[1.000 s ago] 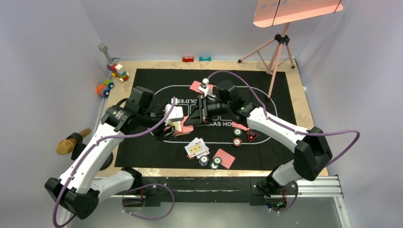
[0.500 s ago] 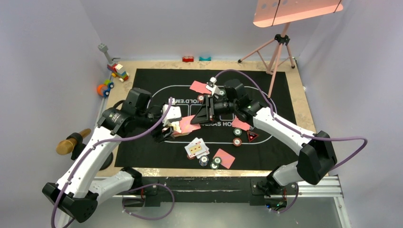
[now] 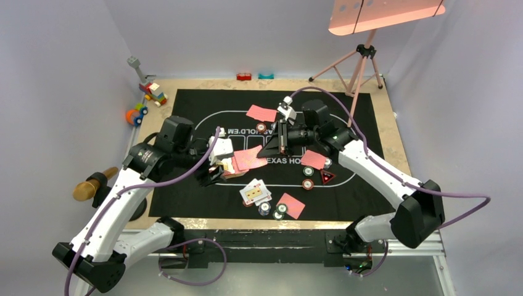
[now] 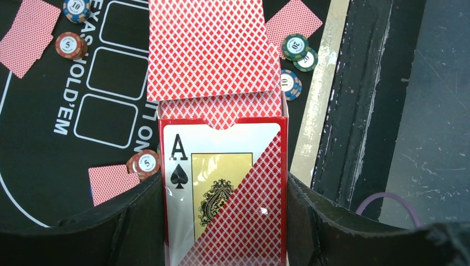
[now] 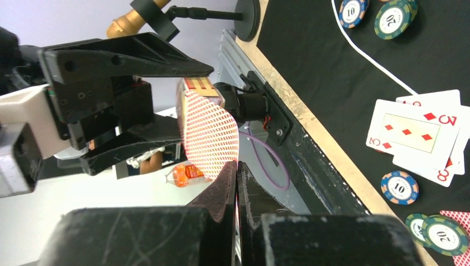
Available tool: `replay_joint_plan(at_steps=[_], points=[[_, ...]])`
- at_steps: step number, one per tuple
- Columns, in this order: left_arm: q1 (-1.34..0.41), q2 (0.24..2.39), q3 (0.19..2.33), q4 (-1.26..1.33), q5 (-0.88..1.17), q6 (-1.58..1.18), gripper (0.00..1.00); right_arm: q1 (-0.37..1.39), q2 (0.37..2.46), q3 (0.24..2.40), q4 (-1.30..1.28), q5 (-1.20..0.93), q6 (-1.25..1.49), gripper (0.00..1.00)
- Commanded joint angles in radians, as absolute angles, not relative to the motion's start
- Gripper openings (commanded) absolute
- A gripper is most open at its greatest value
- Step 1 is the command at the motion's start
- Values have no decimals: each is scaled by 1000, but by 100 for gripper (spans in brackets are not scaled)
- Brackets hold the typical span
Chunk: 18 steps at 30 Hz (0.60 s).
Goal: Distribute texas hold em gaming equipment
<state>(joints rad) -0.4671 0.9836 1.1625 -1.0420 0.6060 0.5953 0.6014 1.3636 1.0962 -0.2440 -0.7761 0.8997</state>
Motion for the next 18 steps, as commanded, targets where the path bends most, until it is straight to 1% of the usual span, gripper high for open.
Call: replay_joint_plan(at_steps=[1, 4, 7, 9, 13, 18], points=[[-465, 966, 1153, -1002, 652, 578, 0, 564, 1305, 1164, -276, -780, 883, 0], [-465, 968, 1149, -1005, 653, 566, 0, 518, 1269, 1202, -298, -777, 860, 0], [-465, 972, 1150, -1026, 657, 562, 0, 474, 1267, 1282, -407, -747, 764, 0], [-463, 976, 1156, -1051, 657, 564, 0, 464, 1277, 1342, -495, -675, 669, 0], [-460, 967, 1173, -1109, 658, 591, 0, 482, 1322, 1431, -654, -375, 472, 0], [-453, 963, 1216, -1207, 683, 595, 0, 615, 1457, 1489, -721, 39, 303, 0]])
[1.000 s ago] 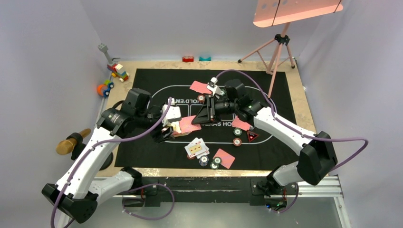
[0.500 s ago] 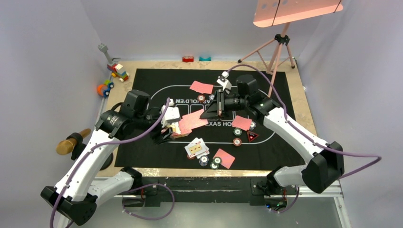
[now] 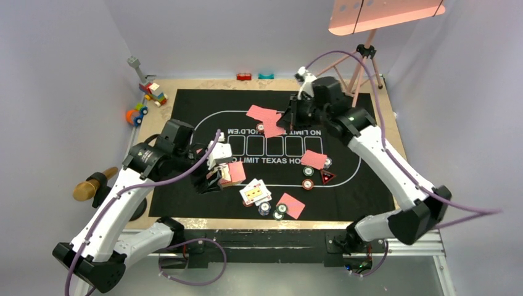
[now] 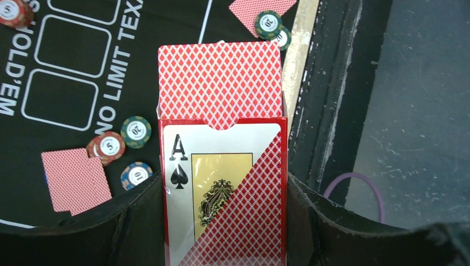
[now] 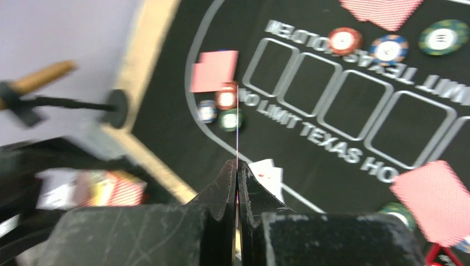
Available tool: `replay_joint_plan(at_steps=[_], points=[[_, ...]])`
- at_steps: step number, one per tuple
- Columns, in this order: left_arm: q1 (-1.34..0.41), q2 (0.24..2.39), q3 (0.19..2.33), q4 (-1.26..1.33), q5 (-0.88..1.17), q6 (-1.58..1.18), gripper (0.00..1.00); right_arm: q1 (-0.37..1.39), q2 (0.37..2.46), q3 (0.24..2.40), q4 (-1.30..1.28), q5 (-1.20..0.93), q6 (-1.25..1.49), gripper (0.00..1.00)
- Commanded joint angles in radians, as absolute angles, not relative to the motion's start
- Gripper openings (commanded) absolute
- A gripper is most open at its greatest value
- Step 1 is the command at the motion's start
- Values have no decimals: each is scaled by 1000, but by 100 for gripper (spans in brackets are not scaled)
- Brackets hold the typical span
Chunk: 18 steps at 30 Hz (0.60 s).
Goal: Distribute texas hold em gaming equipment
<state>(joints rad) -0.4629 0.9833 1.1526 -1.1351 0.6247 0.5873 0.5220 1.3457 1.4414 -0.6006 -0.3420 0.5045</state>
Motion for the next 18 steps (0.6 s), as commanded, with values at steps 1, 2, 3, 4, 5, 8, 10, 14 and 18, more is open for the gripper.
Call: replay_joint_plan(at_steps=[1, 2, 3, 4, 5, 8, 10, 14, 18], points=[[-452, 960, 1220, -1220, 683, 595, 0, 650, 1492, 1507, -721, 123, 267, 0], [-453, 955, 1223, -1231, 684, 594, 0, 680, 1528, 1525, -716, 206, 242, 0], [-451, 949, 1225, -1241, 685, 595, 0, 709, 1558, 1538, -700, 289, 222, 0], [-451, 943, 1228, -1255, 689, 604, 0, 737, 1592, 1560, -692, 363, 201, 0], [-451, 934, 1230, -1267, 693, 613, 0, 754, 1621, 1578, -680, 443, 179, 0], [-450, 898, 1220, -1268, 691, 616, 0, 809, 1676, 1578, -547, 582, 83, 0], [-448, 884, 1218, -1273, 700, 609, 0, 855, 1710, 1566, -455, 660, 13, 0], [-446, 876, 1219, -1287, 738, 603, 0, 932, 1828, 1578, -316, 790, -144, 0], [-446, 887, 1245, -1315, 779, 612, 0, 984, 1972, 1622, -227, 890, -264, 0]])
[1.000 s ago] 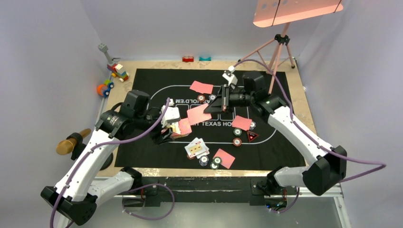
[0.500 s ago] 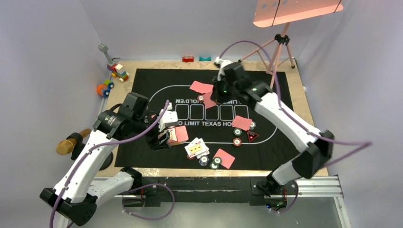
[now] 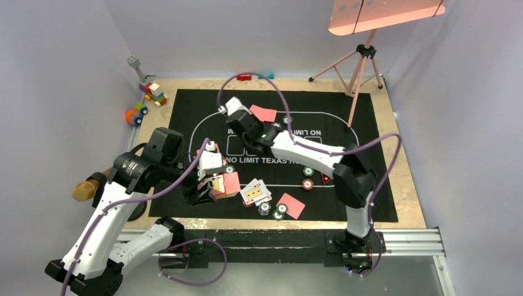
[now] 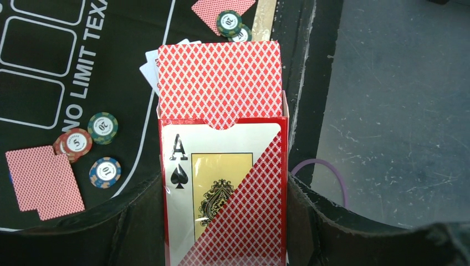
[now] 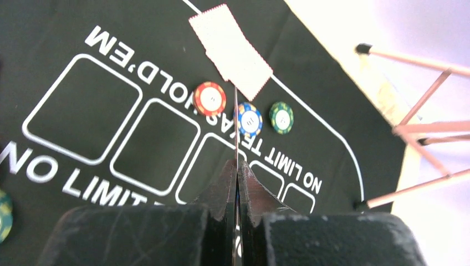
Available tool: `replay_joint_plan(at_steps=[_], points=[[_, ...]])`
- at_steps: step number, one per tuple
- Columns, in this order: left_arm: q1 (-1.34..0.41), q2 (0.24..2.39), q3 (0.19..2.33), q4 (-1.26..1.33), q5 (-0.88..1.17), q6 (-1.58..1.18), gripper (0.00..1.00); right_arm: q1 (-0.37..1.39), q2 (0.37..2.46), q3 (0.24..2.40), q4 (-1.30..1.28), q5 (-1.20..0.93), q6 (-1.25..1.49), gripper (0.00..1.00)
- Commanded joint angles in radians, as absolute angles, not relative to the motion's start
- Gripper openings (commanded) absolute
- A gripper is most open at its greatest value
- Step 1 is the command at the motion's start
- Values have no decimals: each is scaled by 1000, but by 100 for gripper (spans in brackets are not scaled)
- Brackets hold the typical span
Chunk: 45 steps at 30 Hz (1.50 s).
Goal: Distribute texas hold em gaming equipment
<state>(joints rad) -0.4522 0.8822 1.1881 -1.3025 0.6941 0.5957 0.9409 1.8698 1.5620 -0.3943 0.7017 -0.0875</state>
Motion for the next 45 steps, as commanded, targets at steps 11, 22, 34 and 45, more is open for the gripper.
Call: replay_joint_plan(at_steps=[11, 22, 34, 45], points=[[-445, 889, 1262, -1313, 806, 603, 0, 1040, 2178, 1624, 19, 963, -393, 0], [-440, 885, 1260, -1306, 805, 597, 0, 1055, 2257, 1627, -46, 896, -315, 3], [-437, 896, 1279, -1291, 788, 581, 3, 1060, 2178, 1521, -134, 636, -135, 32], [-433, 900, 1282, -1286, 787, 579, 3, 1060, 2093, 1458, -166, 476, -58, 41]])
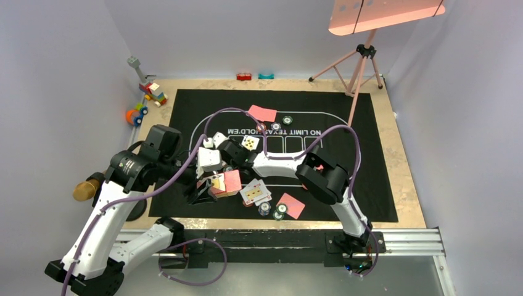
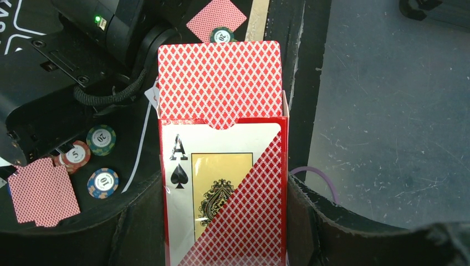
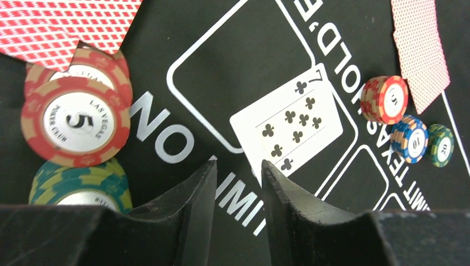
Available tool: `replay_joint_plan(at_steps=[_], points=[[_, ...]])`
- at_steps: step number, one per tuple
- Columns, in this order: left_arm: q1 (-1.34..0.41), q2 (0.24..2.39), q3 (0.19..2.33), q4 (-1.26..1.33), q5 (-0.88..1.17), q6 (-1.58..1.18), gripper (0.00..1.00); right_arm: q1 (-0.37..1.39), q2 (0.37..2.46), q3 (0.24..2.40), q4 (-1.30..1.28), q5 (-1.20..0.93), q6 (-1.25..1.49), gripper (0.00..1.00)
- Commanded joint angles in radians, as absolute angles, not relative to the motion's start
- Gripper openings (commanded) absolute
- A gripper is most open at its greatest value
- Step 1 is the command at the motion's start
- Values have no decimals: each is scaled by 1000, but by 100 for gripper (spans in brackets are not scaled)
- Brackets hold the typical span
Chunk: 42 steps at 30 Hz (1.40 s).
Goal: Distribute texas hold em gaming equipment
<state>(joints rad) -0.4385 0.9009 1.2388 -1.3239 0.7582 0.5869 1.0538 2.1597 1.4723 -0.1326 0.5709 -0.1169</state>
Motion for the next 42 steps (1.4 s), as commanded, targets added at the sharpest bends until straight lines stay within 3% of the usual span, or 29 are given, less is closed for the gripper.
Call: replay_joint_plan(at_steps=[1, 7, 14, 20, 26, 34, 42], points=[[-433, 903, 1283, -1286, 788, 579, 3, 1060, 2086, 1458, -174, 466, -52, 41], [-431, 908, 1291, -1289, 791, 579, 3, 1031, 1987, 1493, -265, 398, 39, 45], [-430, 905, 1292, -1291, 790, 592, 0, 916, 1718, 1488, -426, 195, 250, 59], [-429, 904, 1285, -1279, 790, 593, 0, 771, 1480, 1379, -477, -110, 414, 66], [-430, 907, 1267, -1254, 766, 597, 0, 671, 1294, 1234, -358, -497, 562, 81], [-430, 944, 1240, -1172, 670, 590, 0, 671, 1307, 1124, -18, -818, 861, 89], [-430, 975, 1238, -1128, 600, 601, 0, 707, 1414, 1129, 149, -889, 975, 93]])
